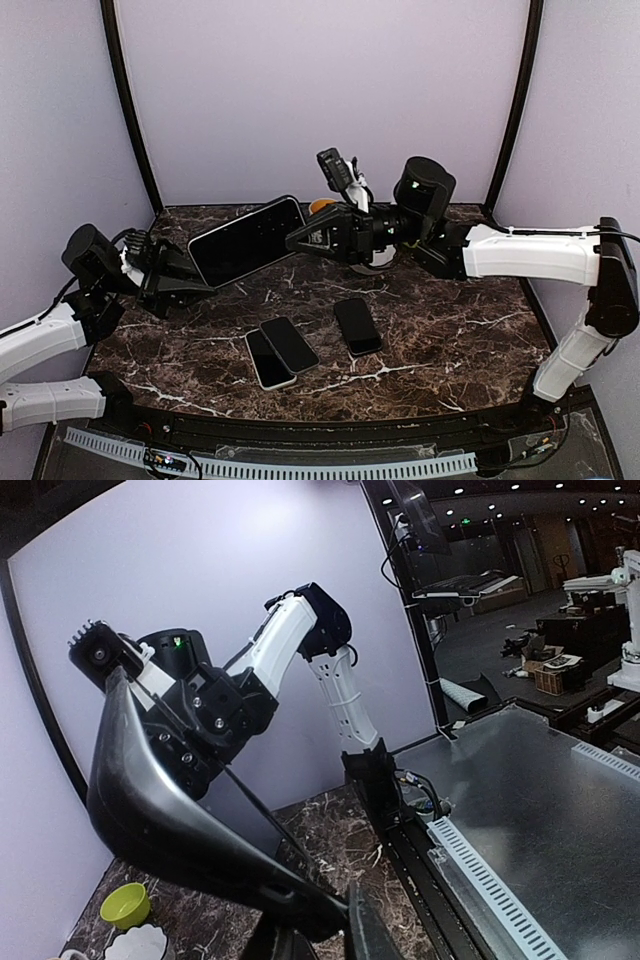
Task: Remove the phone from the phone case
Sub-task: Remove the bottom left corner of the phone case.
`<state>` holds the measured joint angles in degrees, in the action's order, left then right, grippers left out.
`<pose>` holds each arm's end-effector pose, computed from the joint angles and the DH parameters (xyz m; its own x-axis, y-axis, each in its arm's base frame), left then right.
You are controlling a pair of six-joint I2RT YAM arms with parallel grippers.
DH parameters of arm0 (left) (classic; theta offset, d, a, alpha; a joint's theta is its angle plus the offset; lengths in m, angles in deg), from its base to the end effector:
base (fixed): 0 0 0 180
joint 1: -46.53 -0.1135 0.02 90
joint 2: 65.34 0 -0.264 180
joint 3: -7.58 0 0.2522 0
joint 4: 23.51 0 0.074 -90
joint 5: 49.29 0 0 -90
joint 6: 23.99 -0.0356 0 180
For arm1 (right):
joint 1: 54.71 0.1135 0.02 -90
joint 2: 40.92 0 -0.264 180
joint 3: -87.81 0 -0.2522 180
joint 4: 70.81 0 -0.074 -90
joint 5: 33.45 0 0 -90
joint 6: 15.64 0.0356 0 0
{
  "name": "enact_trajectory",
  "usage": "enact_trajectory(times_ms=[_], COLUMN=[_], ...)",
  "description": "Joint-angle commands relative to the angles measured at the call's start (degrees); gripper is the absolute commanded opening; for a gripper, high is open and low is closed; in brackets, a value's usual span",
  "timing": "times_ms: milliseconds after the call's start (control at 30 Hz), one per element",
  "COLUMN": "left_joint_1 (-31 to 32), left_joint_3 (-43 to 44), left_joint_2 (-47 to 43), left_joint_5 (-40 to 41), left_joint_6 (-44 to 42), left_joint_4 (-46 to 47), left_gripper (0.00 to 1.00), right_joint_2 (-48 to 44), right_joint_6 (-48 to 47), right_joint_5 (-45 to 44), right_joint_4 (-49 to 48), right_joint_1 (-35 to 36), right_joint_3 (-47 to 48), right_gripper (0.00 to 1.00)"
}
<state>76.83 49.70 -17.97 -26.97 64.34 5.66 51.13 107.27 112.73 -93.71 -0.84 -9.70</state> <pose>0.1322 -0.1154 0.3201 0.3768 -0.2074 -0.9028 0.9111 -0.0927 0.4016 0.1939 0.3158 0.3571 -0.3890 -0.0200 -0.9210 -0.8515 -0.3739 0.3677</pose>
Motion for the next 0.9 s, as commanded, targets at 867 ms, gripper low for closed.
enact_trajectory(times_ms=[867], left_joint_1=[0.4], left_joint_3=[-0.2], left_joint_2=[-4.6], left_joint_5=[0.6], left_joint_6=[-15.7], left_joint_4=[-12.3], left_gripper=[0.31], right_joint_2=[0.2], right_joint_6=[-7.7], right_joint_5=[4.7], right_joint_4=[18.2], right_joint_1=[3.8], right_joint_3=[6.7], right_gripper=[0.00])
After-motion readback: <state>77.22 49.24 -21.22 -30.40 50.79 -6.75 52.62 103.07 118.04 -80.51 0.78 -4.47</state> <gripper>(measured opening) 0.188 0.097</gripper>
